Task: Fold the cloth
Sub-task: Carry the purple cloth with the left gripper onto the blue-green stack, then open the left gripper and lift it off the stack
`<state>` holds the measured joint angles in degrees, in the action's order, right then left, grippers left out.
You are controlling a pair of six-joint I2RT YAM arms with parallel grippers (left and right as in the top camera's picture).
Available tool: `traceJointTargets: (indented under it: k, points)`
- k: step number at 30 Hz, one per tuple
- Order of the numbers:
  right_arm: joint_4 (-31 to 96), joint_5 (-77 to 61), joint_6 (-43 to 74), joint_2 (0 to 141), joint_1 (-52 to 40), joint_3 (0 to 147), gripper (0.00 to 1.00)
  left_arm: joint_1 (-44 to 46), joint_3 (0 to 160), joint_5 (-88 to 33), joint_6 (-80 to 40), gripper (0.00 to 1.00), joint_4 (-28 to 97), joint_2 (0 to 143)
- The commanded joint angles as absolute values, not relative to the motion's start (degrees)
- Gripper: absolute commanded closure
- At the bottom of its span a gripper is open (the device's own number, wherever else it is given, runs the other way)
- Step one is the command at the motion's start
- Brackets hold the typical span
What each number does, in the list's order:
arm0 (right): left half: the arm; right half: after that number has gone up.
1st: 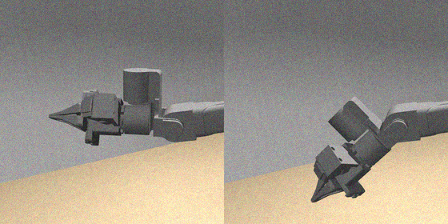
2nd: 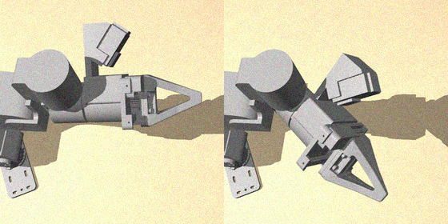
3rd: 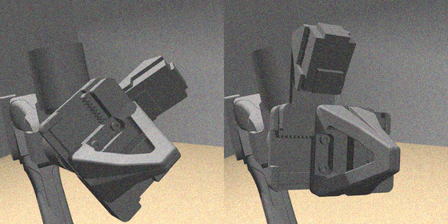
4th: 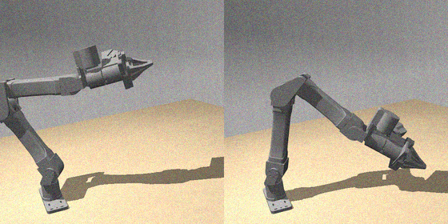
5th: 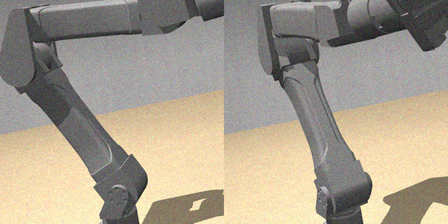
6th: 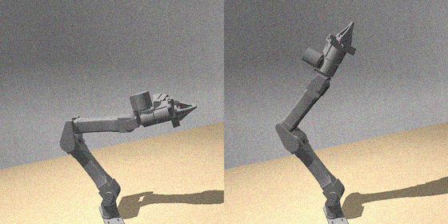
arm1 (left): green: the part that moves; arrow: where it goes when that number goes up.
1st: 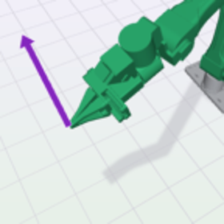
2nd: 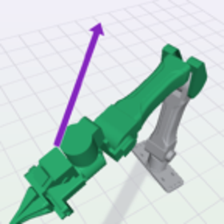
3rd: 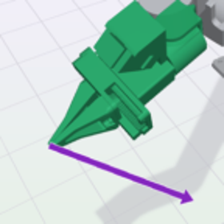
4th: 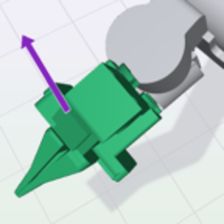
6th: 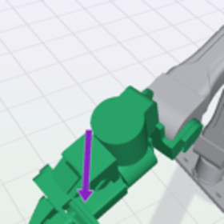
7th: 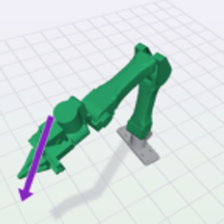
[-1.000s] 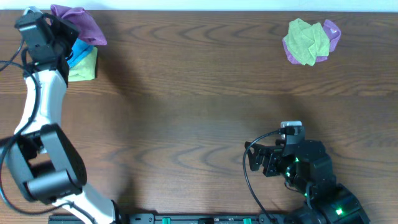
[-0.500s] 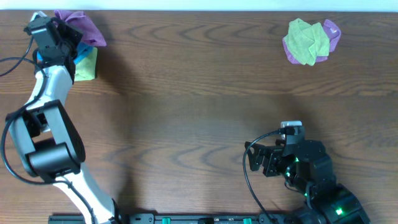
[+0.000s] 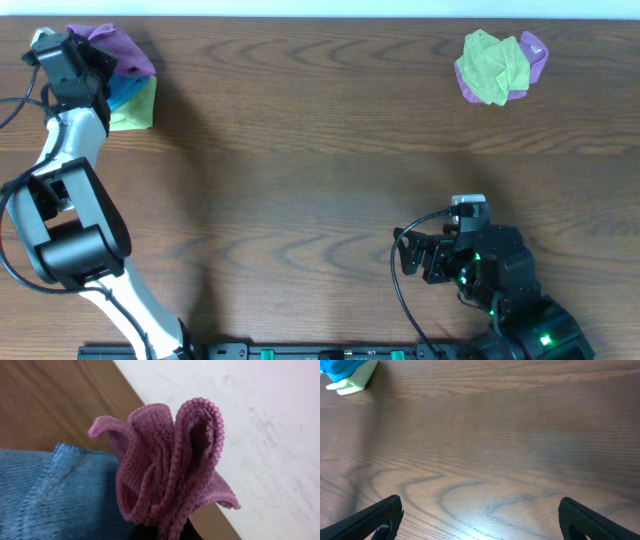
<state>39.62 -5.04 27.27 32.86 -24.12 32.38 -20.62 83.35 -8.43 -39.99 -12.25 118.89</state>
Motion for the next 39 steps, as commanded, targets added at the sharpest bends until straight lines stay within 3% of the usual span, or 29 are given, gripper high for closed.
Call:
traceJointTargets:
  k: [1,7,10,14,20,21,39]
  points:
    - [39.66,-4.29,28.23,32.62,-23.59,32.03,0.01,-21.12,85.01,-6.90,-38.50,0.94,-11.62,120.33]
    - [39.66,-4.29,28.23,32.62,-23.59,32.03,0.01,-21.37,85.01,-6.81,-38.54,0.92,-8.97,120.33]
    - [39.66,-4.29,28.23,32.62,-23.59,32.03,0.01,-21.78,85.01,-6.83,-38.52,0.71,-7.46,120.33]
    - [39.66,-4.29,28.23,32.62,-23.59,32.03,0.01,-22.81,85.01,-7.07,-38.52,0.55,-5.56,120.31]
    - [39.66,-4.29,28.23,32.62,-23.59,32.03,0.01,-25.36,85.01,-10.48,-38.26,0.07,-2.11,119.96]
    - [39.66,-4.29,28.23,32.62,-23.59,32.03,0.01,-25.76,85.01,-11.18,-38.28,0.05,-1.63,119.85]
    - [39.66,-4.29,28.23,32.62,-23.59,32.03,0.01,-26.06,85.01,-15.38,-35.14,0.05,16.36,101.73]
